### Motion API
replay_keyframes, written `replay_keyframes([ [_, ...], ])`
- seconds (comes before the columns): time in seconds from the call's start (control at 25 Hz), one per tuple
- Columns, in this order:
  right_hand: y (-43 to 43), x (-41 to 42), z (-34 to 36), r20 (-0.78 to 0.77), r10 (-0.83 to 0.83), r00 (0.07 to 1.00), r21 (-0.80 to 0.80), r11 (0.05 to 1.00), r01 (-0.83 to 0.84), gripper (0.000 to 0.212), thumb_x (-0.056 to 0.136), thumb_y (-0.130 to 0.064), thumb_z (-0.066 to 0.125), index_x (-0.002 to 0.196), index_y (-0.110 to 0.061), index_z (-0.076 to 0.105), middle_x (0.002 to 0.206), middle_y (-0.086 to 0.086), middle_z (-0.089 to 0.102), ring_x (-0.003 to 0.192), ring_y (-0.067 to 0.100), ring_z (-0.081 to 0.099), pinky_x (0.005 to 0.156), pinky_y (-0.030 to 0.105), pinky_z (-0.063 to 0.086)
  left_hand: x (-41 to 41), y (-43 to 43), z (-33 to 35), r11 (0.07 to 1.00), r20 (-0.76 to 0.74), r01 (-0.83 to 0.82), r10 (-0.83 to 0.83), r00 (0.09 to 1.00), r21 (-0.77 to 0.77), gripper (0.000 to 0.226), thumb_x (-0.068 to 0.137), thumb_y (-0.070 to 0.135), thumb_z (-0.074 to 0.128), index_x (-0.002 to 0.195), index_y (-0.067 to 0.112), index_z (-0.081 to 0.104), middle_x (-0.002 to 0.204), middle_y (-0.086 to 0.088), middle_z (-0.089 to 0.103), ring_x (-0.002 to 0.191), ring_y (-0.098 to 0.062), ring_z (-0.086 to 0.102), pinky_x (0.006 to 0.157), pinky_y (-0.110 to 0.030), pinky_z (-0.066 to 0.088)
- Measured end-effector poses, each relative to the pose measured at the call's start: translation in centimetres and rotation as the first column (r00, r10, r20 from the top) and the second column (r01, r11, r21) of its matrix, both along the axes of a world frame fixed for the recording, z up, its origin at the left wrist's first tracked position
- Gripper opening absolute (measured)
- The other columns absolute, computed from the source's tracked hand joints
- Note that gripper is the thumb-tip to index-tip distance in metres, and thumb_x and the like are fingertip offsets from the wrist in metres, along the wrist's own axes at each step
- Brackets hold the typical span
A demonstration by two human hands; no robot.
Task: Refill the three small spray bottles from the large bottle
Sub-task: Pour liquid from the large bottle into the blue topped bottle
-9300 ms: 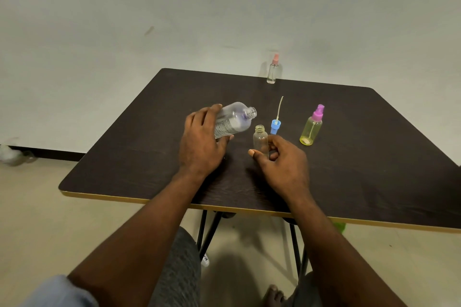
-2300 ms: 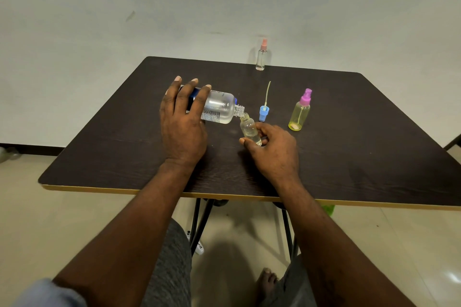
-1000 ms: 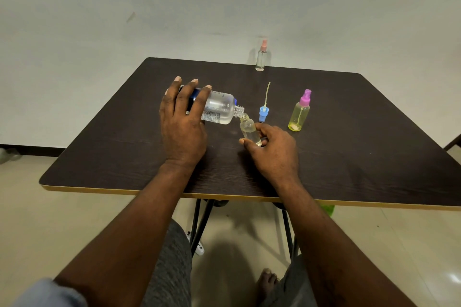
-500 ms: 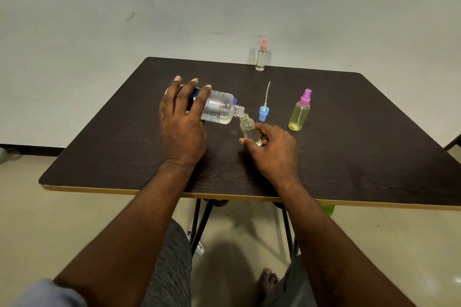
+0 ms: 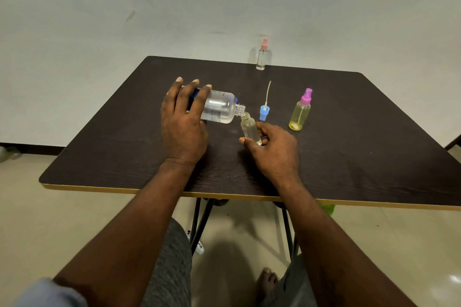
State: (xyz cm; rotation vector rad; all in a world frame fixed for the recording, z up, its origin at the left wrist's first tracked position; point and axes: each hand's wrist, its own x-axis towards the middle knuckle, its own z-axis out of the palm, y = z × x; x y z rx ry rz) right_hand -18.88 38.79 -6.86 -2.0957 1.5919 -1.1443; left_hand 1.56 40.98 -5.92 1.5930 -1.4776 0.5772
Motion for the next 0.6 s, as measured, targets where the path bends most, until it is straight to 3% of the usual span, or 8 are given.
replay_keyframes([
  [0.12, 0.09, 0.08, -0.01, 0.068, -0.001, 0.998, 0.025, 1.0, -0.001, 0.038, 0.079, -0.051, 0.083, 0.112, -0.034, 0.076, 0.073, -0.023, 0.065, 0.071, 0.0, 0.063, 0.069, 0.029, 0.056, 0.09, -0.04, -0.29, 0.992, -0.002, 0.067, -0.067, 0.998, 0.111, 0.07, 0.083, 0.015, 0.082, 0.148, 0.017, 0.055, 0.149, -0.008, 0.056, 0.145, -0.031, 0.043, 0.119, -0.056, 0.034],
  [0.2, 0.12, 0.11, -0.04, 0.106, 0.002, 0.994, 0.042, 0.999, -0.007, 0.035, 0.077, -0.05, 0.084, 0.108, -0.035, 0.076, 0.069, -0.025, 0.066, 0.069, -0.003, 0.064, 0.067, 0.027, 0.057, 0.06, -0.09, -0.43, 0.984, 0.003, 0.087, -0.088, 0.996, 0.154, 0.073, 0.082, 0.033, 0.084, 0.147, 0.02, 0.054, 0.144, -0.004, 0.06, 0.136, -0.026, 0.052, 0.119, -0.053, 0.034],
  [0.4, 0.03, 0.09, -0.09, 0.118, 0.006, 0.993, 0.08, 0.997, -0.015, 0.042, 0.077, -0.05, 0.086, 0.114, -0.033, 0.075, 0.087, -0.02, 0.076, 0.077, -0.006, 0.069, 0.077, 0.029, 0.062, 0.13, -0.24, -0.65, 0.973, -0.131, 0.14, -0.117, 0.985, 0.182, 0.08, 0.079, 0.066, 0.078, 0.142, 0.023, 0.055, 0.132, 0.001, 0.068, 0.117, -0.018, 0.065, 0.105, -0.045, 0.048],
  [0.6, 0.05, 0.03, 0.07, 0.098, -0.001, 0.995, 0.108, 0.994, -0.01, 0.047, 0.079, -0.049, 0.086, 0.12, -0.031, 0.073, 0.103, -0.016, 0.079, 0.086, -0.006, 0.07, 0.083, 0.028, 0.062, 0.45, -0.52, -0.55, 0.948, -0.377, 0.229, -0.133, 0.917, 0.222, 0.078, 0.074, 0.077, 0.075, 0.13, 0.026, 0.057, 0.12, 0.005, 0.072, 0.104, -0.014, 0.069, 0.087, -0.035, 0.058],
])
